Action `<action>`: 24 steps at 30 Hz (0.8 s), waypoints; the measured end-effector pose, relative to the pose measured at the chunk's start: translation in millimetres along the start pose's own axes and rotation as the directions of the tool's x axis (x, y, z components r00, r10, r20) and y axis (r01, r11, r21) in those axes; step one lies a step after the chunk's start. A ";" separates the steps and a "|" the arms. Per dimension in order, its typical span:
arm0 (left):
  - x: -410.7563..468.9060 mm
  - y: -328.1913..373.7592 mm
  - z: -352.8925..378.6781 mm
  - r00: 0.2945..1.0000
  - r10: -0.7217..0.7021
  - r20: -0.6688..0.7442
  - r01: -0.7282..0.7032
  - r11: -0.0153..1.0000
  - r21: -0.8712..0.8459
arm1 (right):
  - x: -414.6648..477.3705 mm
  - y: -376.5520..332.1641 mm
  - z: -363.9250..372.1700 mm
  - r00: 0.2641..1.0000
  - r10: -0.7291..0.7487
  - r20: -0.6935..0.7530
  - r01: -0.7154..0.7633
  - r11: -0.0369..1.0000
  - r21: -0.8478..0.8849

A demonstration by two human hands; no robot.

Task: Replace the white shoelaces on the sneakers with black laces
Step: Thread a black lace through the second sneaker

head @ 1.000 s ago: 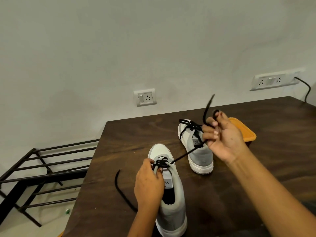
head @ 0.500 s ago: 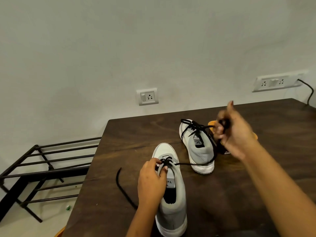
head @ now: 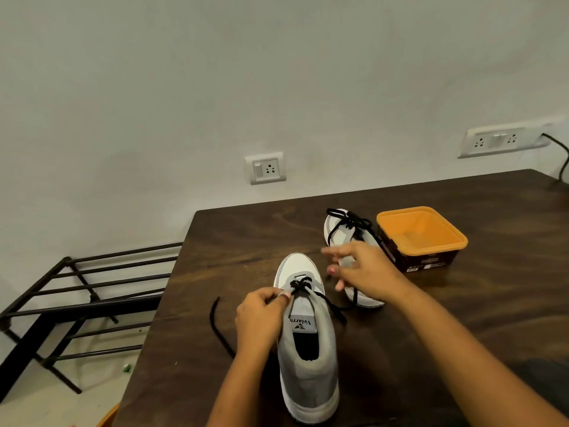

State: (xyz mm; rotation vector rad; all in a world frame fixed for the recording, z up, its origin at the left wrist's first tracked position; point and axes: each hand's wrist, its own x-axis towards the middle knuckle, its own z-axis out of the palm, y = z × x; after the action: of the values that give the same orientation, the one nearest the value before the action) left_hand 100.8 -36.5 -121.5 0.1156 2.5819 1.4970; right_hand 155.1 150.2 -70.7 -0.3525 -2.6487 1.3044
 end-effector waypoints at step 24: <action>-1.2 11.2 -17.9 0.931 -0.137 0.339 0.263 0.894 -0.362 | -1.7 2.8 20.1 0.985 0.077 0.155 -0.113 0.964 0.239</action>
State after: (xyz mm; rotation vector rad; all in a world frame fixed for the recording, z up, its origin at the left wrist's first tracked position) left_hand 98.7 -46.4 -102.9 0.0233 1.9374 1.7349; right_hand 152.0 136.1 -85.2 -0.3659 -2.5669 1.7299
